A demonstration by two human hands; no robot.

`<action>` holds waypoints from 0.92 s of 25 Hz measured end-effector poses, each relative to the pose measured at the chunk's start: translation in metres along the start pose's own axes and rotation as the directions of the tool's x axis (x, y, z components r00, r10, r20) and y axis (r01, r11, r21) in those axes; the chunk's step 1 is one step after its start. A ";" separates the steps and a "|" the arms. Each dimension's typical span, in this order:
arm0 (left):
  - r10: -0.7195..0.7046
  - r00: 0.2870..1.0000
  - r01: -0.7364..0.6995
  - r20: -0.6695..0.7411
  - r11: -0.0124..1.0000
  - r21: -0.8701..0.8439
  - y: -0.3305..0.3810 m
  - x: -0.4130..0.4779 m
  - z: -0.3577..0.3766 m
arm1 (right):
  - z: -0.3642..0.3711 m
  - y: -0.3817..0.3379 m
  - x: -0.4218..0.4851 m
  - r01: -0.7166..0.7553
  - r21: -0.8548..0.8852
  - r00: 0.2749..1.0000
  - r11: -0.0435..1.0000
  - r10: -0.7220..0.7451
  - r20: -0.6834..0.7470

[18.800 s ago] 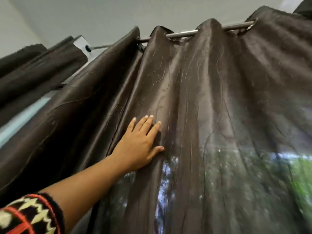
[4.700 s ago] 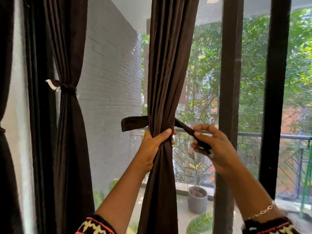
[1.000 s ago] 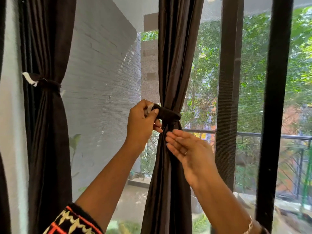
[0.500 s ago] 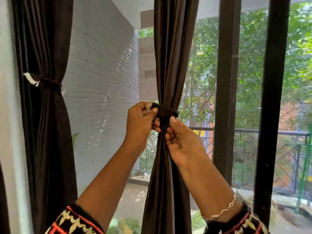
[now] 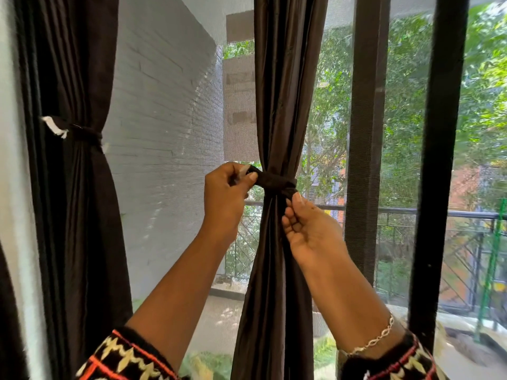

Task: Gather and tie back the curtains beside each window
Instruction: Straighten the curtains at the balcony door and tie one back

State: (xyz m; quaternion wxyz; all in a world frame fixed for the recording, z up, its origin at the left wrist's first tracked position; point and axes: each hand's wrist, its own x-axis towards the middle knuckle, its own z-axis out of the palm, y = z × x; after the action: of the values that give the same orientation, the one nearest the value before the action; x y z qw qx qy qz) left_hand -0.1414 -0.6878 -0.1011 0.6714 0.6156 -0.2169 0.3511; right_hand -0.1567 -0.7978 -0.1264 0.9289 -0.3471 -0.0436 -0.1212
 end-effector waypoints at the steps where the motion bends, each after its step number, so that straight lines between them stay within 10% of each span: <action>1: 0.001 1.000 -0.001 -0.005 1.000 -0.004 0.001 0.001 -0.001 | -0.004 -0.001 0.001 0.002 -0.008 1.000 1.000 -0.003 -0.006; 23: 0.069 0.988 -0.087 0.137 0.988 0.131 0.014 0.012 0.008 | -0.028 -0.049 0.008 0.266 -0.345 0.964 0.900 -0.239 0.120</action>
State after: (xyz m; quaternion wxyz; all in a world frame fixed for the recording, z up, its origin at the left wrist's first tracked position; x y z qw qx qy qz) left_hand -0.1427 -0.6935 -0.0820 0.5978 0.6728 -0.2601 0.3496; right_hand -0.1612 -0.8532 -0.1152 0.8241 -0.5062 -0.1003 -0.2334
